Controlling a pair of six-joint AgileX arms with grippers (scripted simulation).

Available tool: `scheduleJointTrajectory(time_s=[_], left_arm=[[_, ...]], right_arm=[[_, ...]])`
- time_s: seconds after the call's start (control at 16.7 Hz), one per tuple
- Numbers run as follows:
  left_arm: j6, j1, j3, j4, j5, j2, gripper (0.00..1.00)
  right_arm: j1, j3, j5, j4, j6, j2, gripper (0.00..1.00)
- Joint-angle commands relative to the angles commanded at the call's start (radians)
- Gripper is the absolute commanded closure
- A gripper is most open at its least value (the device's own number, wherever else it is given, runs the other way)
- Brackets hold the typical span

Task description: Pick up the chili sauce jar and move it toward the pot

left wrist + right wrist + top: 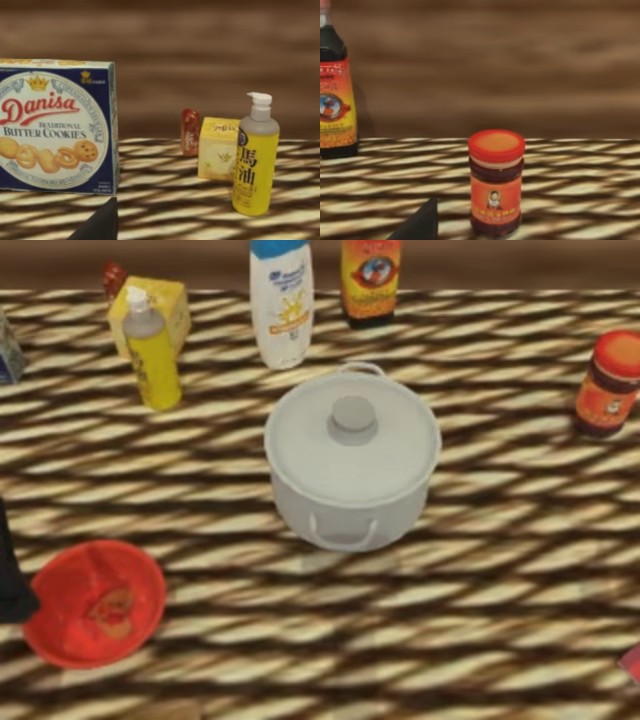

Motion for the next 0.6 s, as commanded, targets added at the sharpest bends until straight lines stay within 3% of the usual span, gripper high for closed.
scheduleJointTrajectory(time_s=[0.3,0.6], left_arm=[[0.000,0.000,0.000,0.000,0.000,0.000,0.00],[0.000,0.000,0.000,0.000,0.000,0.000,0.00]], right_arm=[[-0.004,0.040,0.003,-0.046,-0.009,0.054,0.00],[-0.014,0.268,0.006,-0.262,-0.063,0.336,0.00]])
